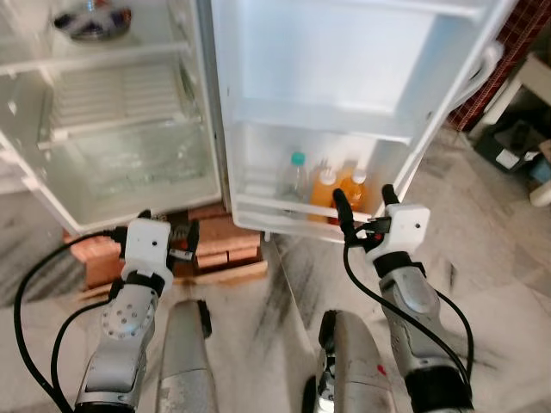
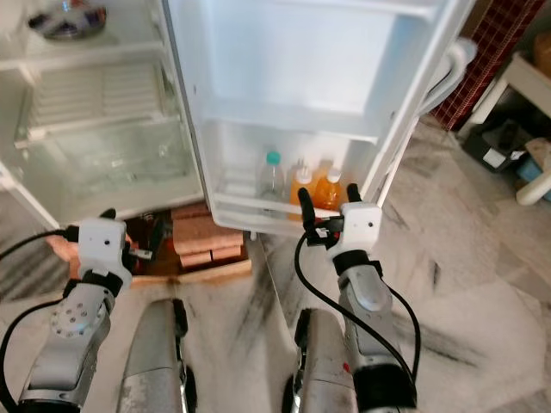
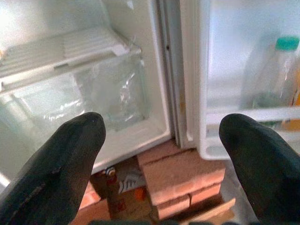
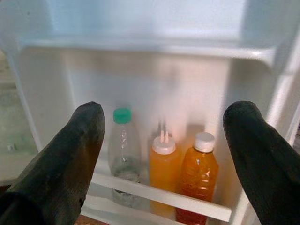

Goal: Restocking fridge

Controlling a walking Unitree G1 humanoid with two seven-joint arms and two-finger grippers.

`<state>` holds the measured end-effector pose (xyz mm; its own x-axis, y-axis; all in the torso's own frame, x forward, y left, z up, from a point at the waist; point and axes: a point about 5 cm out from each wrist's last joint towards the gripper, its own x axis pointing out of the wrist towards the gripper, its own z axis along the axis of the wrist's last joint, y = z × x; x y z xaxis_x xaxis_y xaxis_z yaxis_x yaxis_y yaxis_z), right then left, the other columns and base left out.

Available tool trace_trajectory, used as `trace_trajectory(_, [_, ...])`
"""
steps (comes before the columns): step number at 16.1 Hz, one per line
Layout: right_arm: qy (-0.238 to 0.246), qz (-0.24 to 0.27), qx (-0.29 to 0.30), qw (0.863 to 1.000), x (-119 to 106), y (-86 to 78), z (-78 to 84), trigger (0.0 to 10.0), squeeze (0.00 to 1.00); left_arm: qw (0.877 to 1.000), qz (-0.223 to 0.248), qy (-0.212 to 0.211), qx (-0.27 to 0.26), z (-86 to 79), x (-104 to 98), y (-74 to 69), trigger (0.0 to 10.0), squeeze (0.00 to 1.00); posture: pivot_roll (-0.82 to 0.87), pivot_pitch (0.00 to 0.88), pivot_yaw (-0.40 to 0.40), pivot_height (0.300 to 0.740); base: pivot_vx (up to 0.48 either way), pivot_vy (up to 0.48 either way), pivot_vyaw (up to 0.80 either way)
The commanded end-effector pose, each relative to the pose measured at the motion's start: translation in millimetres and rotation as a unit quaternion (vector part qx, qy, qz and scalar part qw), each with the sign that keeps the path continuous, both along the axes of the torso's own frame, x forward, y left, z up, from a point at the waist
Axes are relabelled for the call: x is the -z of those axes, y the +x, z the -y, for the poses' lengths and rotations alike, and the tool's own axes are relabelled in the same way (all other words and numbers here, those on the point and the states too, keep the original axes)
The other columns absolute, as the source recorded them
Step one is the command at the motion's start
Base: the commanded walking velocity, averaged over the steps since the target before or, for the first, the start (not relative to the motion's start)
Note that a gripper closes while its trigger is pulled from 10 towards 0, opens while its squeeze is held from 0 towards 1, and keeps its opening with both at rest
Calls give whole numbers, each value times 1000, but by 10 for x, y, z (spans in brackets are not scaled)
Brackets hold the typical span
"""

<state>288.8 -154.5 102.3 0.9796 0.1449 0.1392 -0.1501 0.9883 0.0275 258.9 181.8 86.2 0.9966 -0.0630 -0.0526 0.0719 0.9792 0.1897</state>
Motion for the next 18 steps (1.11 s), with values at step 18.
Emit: trace_trajectory(18, [1, -85, 72, 994, 322, -242, -20, 10000, 0, 1000, -12, 7, 20, 66, 121, 11, 10000, 0, 110, 33, -33, 740, 0, 0, 0])
